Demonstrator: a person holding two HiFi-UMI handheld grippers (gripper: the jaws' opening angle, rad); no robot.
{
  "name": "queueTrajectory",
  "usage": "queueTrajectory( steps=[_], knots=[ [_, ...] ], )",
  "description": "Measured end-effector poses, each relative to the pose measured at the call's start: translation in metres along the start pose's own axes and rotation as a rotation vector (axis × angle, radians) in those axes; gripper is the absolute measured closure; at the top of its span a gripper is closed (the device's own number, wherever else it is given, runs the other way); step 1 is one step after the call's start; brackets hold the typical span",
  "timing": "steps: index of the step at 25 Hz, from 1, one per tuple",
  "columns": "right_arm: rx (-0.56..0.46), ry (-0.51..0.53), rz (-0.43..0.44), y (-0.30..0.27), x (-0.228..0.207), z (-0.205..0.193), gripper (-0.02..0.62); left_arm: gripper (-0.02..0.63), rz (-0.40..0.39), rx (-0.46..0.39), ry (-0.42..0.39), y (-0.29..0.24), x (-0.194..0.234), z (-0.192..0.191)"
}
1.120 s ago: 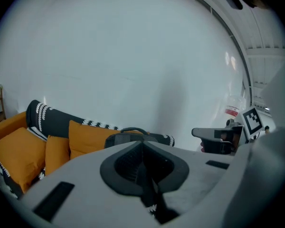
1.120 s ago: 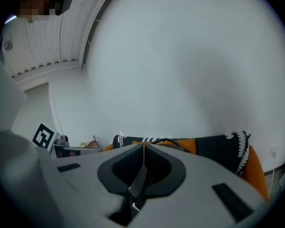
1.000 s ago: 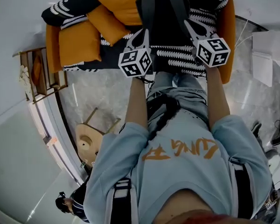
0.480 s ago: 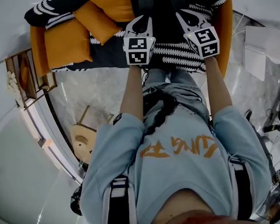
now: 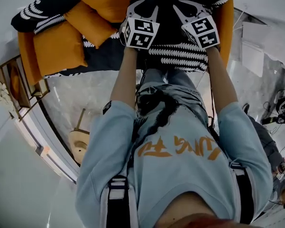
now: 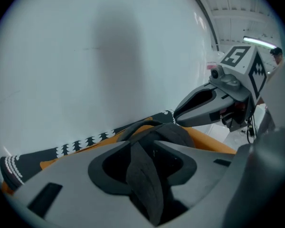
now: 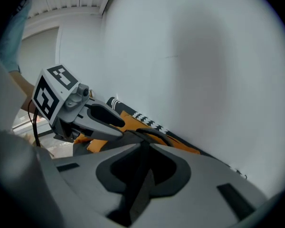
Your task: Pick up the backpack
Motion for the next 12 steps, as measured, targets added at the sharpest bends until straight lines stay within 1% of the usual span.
queueTrajectory(
  steps=[1, 3, 5, 8, 12],
  knots=[
    [0.010, 0.010, -0.002, -0.005, -0.005, 0.001, 0.542, 0.454, 0.000, 0.006, -0.021, -0.009, 0.004, 0.003],
    [0.042, 0.030, -0.005, -0.012, -0.016, 0.003, 0.497, 0.446, -0.004, 0.011, -0.058, -0.024, 0.007, 0.010],
    [0.070, 0.055, -0.014, -0.018, -0.023, 0.006, 0.476, 0.442, -0.010, 0.012, -0.100, -0.035, 0.009, 0.018],
    [0.109, 0.120, -0.036, -0.031, -0.032, 0.012, 0.471, 0.440, -0.020, 0.036, -0.178, -0.050, 0.016, 0.027],
    [0.173, 0.207, -0.034, -0.052, -0.053, 0.011, 0.471, 0.439, -0.049, 0.096, -0.252, -0.078, 0.020, 0.031]
  ],
)
Point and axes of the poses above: the fingertips, and each gripper's own axes: y backward along the fingers, x to its left, z out of its top, the point moved 8 cm from there along y, backward along the fingers, and after that the axes turned 1 degree about y, right-handed, at the moved point
